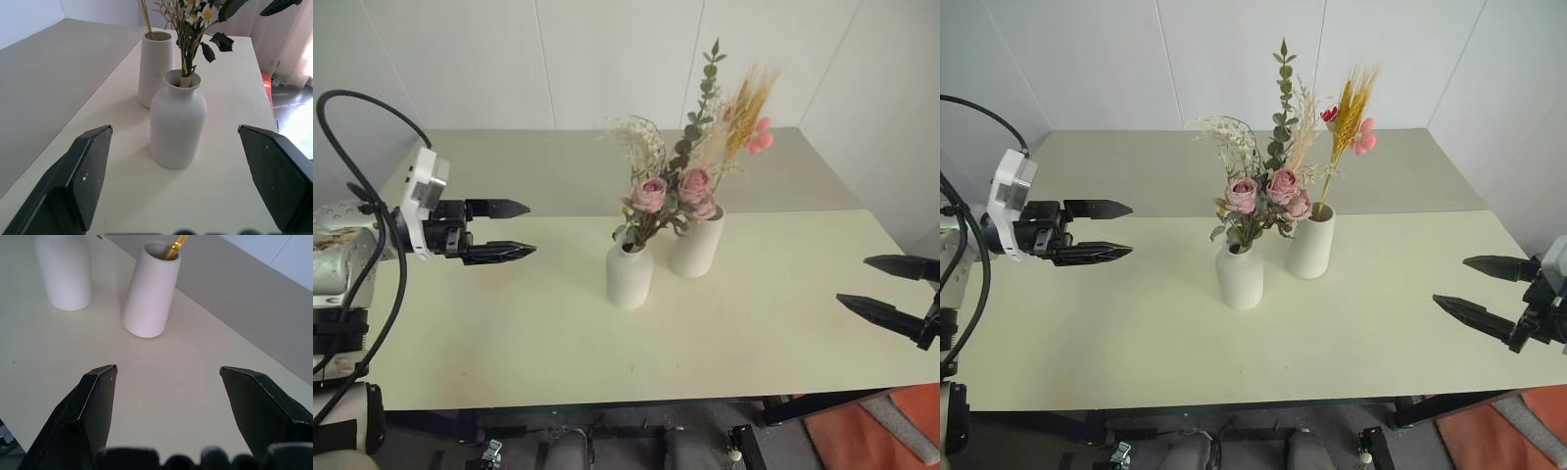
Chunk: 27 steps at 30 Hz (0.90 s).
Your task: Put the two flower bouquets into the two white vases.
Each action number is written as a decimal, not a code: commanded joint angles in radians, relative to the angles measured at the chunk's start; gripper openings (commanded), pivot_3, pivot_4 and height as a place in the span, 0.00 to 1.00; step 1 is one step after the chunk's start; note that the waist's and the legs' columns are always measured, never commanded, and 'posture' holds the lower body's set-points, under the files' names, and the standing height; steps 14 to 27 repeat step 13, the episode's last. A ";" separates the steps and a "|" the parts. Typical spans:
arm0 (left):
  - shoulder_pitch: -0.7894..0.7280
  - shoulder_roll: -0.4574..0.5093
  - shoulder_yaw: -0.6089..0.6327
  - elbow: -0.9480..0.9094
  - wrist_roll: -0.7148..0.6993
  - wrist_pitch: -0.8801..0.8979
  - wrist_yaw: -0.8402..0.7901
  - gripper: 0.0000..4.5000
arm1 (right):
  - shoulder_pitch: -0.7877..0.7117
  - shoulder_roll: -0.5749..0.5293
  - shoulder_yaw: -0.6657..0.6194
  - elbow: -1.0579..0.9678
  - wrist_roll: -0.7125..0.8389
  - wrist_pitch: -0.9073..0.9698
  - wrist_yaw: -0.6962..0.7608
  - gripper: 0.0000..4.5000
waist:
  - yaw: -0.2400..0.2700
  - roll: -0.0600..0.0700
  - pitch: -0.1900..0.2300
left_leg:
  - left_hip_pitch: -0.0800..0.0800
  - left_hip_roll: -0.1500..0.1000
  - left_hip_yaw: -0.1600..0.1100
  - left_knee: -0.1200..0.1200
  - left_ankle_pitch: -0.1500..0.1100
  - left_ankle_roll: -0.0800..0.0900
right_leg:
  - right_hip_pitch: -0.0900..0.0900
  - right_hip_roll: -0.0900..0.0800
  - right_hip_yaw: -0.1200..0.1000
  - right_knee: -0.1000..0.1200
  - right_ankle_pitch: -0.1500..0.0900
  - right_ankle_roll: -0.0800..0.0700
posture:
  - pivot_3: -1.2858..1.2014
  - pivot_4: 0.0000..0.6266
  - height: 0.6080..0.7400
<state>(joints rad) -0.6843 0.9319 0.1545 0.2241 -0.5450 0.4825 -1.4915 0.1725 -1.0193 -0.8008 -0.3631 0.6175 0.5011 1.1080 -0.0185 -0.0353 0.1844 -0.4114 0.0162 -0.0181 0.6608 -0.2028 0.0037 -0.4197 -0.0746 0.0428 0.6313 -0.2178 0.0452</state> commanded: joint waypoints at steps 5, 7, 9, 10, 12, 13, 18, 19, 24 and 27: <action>0.008 0.023 0.071 -0.019 -0.045 0.043 0.042 1.00 | -0.042 0.008 -0.004 -0.048 0.050 0.005 -0.012 0.88 | 0.004 0.000 0.000 | 0.000 0.000 0.000 0.000 0.000 0.000 | 0.000 -0.001 0.000 0.000 0.000 0.000 | 0.52 0.24 1.00; 0.009 0.031 0.073 -0.013 -0.038 0.041 0.041 1.00 | -0.058 0.018 0.004 -0.073 0.081 0.029 -0.033 0.88 | 0.003 0.000 0.000 | 0.000 0.000 0.001 0.000 0.000 0.000 | 0.000 -0.001 0.000 0.000 0.000 0.000 | 0.52 0.24 1.00; 0.030 0.047 0.095 -0.032 -0.054 0.074 0.049 1.00 | -0.072 0.019 0.013 -0.096 0.109 0.043 -0.041 0.88 | 0.003 0.000 0.000 | 0.000 0.000 0.001 0.000 0.000 0.000 | 0.000 0.000 0.000 0.000 0.000 0.000 | 0.52 0.24 1.00; 0.043 0.058 0.106 -0.033 -0.058 0.080 0.048 1.00 | -0.080 0.016 0.024 -0.110 0.120 0.053 -0.050 0.88 | 0.001 0.000 0.000 | 0.000 0.000 0.001 0.000 0.000 0.000 | 0.000 -0.001 0.000 0.000 0.000 0.000 | 0.52 0.24 1.00; 0.083 0.063 0.130 -0.049 -0.060 0.073 0.061 1.00 | -0.087 0.020 0.046 -0.123 0.122 0.061 -0.071 0.88 | -0.001 0.000 0.000 | 0.000 0.000 0.001 0.000 0.000 0.000 | 0.000 0.000 0.000 0.000 0.000 0.000 | 0.52 0.24 1.00; 0.107 0.053 0.144 -0.068 -0.067 0.069 0.080 1.00 | -0.084 0.028 0.058 -0.121 0.118 0.061 -0.078 0.88 | -0.001 0.000 0.000 | 0.000 0.001 0.001 0.000 0.000 0.000 | 0.000 0.000 0.001 0.000 0.000 0.000 | 0.52 0.24 1.00; 0.107 0.053 0.144 -0.068 -0.067 0.069 0.080 1.00 | -0.084 0.028 0.058 -0.121 0.118 0.061 -0.078 0.88 | -0.001 0.000 0.000 | 0.000 0.001 0.001 0.000 0.000 0.000 | 0.000 0.000 0.001 0.000 0.000 0.000 | 0.52 0.24 1.00; 0.107 0.053 0.144 -0.068 -0.067 0.069 0.080 1.00 | -0.084 0.028 0.058 -0.121 0.118 0.061 -0.078 0.88 | -0.001 0.000 0.000 | 0.000 0.001 0.001 0.000 0.000 0.000 | 0.000 0.000 0.001 0.000 0.000 0.000 | 0.52 0.24 1.00; 0.107 0.053 0.144 -0.068 -0.067 0.069 0.080 1.00 | -0.084 0.028 0.058 -0.121 0.118 0.061 -0.078 0.88 | -0.001 0.000 0.000 | 0.000 0.001 0.001 0.000 0.000 0.000 | 0.000 0.000 0.001 0.000 0.000 0.000 | 0.52 0.24 1.00; 0.107 0.053 0.144 -0.068 -0.067 0.069 0.080 1.00 | -0.084 0.028 0.058 -0.121 0.118 0.061 -0.078 0.88 | -0.001 0.000 0.000 | 0.000 0.001 0.001 0.000 0.000 0.000 | 0.000 0.000 0.001 0.000 0.000 0.000 | 0.52 0.24 1.00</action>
